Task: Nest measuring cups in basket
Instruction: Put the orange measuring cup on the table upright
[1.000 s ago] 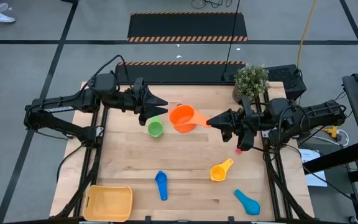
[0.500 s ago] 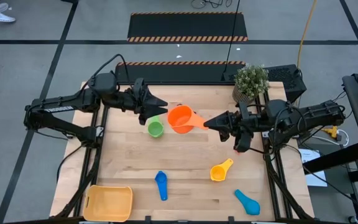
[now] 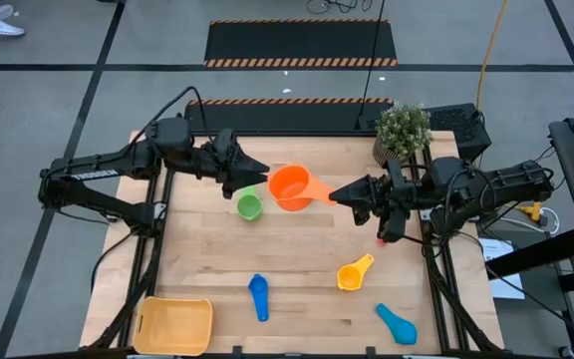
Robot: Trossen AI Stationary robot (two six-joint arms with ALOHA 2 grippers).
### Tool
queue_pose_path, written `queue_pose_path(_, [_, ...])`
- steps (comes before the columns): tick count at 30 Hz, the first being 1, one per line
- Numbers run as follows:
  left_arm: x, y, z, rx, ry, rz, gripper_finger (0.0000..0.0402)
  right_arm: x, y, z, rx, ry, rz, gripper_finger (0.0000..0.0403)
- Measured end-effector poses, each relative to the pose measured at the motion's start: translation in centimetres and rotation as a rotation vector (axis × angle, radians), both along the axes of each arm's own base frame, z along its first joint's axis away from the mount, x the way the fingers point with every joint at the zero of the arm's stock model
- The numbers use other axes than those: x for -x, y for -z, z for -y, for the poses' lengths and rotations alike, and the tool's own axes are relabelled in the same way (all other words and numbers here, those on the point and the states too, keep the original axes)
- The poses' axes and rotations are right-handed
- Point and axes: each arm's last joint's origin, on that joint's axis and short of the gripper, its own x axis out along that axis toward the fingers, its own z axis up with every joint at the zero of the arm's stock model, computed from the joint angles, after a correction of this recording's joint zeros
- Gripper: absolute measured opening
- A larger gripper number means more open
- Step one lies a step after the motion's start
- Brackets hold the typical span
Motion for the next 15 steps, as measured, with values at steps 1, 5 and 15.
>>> queue_pose_path(1, [0.0, -0.07, -0.01, -0.001, 0.0, 0.007, 0.0156, -0.13, 0.05, -0.03, 0.001, 0.0, -0.001, 0.0])
queue_pose_path(5, [0.0, -0.44, 0.02, -0.005, 0.001, 0.046, 0.0156, -0.49, 0.35, -0.11, 0.004, 0.0, -0.017, 0.0])
queue_pose_path(15, [0.01, -0.44, 0.06, -0.023, 0.017, 0.048, 0.0156, -0.83, 0.56, -0.19, 0.007, 0.0, -0.026, 0.0])
